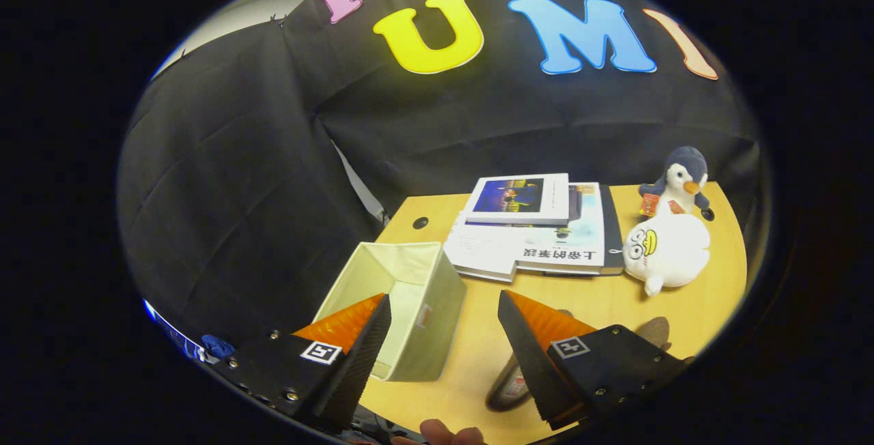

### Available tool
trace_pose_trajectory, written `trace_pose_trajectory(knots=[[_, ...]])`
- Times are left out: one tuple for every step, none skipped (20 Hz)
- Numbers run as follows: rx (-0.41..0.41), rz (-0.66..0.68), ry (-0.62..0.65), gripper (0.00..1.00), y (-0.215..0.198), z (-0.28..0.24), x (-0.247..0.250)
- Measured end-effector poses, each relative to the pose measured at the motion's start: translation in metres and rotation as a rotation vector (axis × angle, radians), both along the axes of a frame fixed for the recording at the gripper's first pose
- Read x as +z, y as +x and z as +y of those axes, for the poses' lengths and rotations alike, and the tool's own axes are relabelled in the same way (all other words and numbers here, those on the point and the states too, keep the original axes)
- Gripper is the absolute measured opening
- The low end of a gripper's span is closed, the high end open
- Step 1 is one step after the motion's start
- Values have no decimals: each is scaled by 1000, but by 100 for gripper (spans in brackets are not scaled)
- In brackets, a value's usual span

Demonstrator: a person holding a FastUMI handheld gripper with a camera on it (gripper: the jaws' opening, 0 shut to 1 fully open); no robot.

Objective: Open the storage box then place both shoes into the box .Put the left shoe in first, then the right shoe, with the right side of both shoes facing outward in a uniform manner.

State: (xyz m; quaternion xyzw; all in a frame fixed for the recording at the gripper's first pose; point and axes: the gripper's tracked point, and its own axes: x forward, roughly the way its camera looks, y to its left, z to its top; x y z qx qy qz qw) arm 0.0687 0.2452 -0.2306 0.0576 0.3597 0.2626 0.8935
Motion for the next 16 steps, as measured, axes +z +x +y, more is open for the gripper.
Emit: trace_pose_trajectory(knots=[[-16, 6, -13, 96, 1, -10, -8], [-35, 15, -30, 96, 1, -20, -17], [-53, 25, -41, 96, 0, -29, -26], [-69, 33, -51, 96, 0, -36, -35], [-82, 44, -64, 96, -2, -44, -43], [-90, 56, -75, 96, -4, -49, -52], [-103, 67, -85, 96, -6, -56, -58], [-113, 75, -94, 96, -8, -62, -66], [-119, 87, -108, 96, -10, -68, -77], [-122, 104, -126, 96, -12, -73, -90], [-127, 123, -143, 96, -14, -79, -102], [-137, 149, -163, 96, -18, -85, -116], [-149, 178, -190, 96, -22, -92, -129], [-161, 211, -211, 96, -26, -97, -140], [-168, 238, -221, 96, -30, -99, -150], [-170, 260, -233, 96, -33, -100, -159]])
